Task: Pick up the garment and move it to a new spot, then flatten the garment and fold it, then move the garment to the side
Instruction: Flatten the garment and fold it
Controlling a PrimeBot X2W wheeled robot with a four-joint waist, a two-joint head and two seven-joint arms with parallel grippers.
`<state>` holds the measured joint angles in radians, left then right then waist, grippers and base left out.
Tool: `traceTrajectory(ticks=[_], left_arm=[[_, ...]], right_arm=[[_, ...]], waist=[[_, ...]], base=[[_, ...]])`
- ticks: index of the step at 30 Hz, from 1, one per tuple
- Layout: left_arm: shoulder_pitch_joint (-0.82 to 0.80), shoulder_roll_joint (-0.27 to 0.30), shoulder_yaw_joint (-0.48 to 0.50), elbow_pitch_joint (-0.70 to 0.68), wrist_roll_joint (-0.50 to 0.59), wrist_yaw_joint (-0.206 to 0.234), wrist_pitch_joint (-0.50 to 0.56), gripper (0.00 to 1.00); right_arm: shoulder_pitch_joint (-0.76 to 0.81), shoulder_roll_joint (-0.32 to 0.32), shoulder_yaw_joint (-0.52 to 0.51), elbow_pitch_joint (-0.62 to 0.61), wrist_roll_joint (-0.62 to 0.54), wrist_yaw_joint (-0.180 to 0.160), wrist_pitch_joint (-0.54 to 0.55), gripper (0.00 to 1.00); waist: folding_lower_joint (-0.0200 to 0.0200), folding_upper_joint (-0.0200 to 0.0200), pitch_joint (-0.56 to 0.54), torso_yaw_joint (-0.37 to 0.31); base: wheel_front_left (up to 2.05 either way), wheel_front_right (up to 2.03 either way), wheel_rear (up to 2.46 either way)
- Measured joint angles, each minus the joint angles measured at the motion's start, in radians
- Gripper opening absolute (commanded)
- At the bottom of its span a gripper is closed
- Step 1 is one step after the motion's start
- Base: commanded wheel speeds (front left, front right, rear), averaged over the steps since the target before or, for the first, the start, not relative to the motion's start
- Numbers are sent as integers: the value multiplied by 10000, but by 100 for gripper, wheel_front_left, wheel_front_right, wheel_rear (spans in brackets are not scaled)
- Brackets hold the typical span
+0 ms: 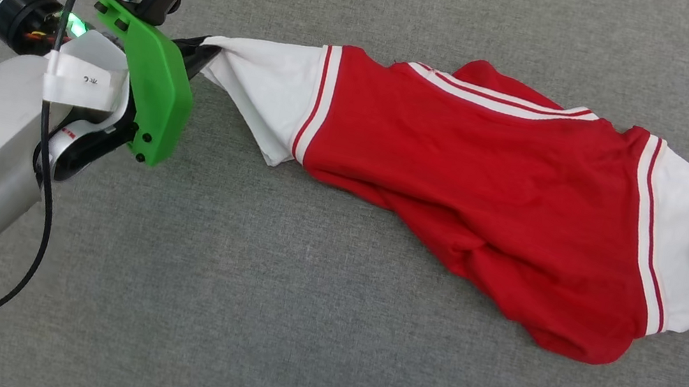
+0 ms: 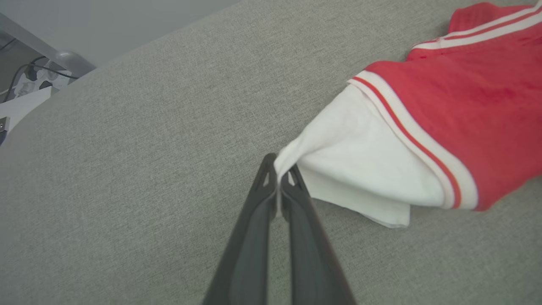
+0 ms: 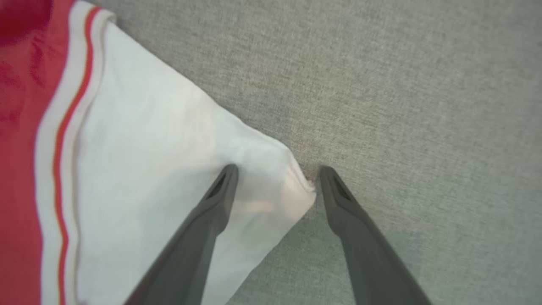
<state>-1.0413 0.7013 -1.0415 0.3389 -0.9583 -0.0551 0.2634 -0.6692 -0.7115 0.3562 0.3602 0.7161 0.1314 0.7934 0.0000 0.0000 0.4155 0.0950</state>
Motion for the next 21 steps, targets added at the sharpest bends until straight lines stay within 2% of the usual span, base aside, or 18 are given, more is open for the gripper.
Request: traceTrajectory(ticks=[7, 8, 9, 17, 21], left_arm=[[-41, -82, -2, -40, 15, 54, -92, 0], [-41, -82, -6, -17, 15, 54, -134, 0], [-41, -86, -12, 6, 15, 54, -163, 0], [-24, -102, -73, 161, 13, 31, -466, 0], [-9, -50, 4, 138, 48, 4, -884, 0]], right_arm=[[-22, -188, 756, 504, 63, -10, -104, 100], [-48, -213, 840, 539, 136, -10, -153, 47], [-78, -238, 928, 569, 265, -12, -242, 0], [-100, -205, 1473, 738, 1053, -6, -1768, 0], [-94, -445, 1691, 431, 1058, -2, -2661, 0]], waist=[[0, -1, 262, 206], [0, 0, 252, 205], [0, 0, 228, 195], [0, 0, -328, 67], [0, 0, -791, 5]], base=[[0, 0, 0], [0, 0, 0], [0, 0, 0], [0, 0, 0], [0, 0, 0]])
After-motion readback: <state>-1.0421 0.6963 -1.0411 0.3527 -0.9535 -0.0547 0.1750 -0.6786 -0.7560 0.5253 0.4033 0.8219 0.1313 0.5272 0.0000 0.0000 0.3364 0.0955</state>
